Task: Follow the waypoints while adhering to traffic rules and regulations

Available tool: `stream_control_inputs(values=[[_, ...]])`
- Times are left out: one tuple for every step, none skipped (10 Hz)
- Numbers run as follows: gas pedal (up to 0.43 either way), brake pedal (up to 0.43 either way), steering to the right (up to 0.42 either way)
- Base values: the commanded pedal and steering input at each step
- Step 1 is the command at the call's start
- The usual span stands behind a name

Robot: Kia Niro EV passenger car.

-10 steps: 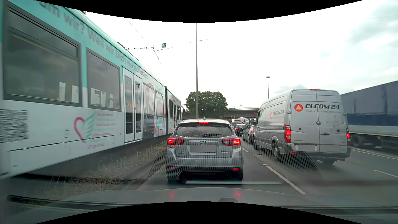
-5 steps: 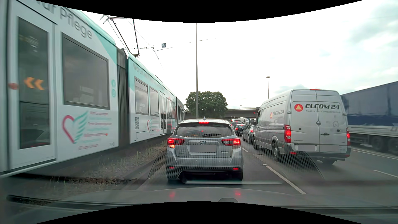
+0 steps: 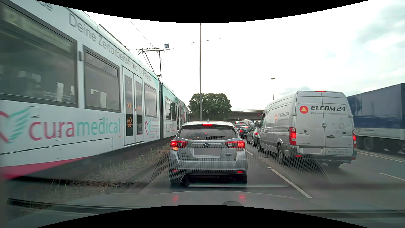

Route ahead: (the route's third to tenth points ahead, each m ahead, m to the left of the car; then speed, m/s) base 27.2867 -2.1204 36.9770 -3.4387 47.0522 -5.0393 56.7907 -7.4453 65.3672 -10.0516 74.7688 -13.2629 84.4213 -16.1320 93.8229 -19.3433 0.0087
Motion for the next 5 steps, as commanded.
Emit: stream_control_inputs(values=[[0.000, 0.226, -0.008], [0.000, 0.226, -0.008], [0.000, 0.226, -0.008], [0.000, 0.226, -0.008], [0.000, 0.232, -0.008]])
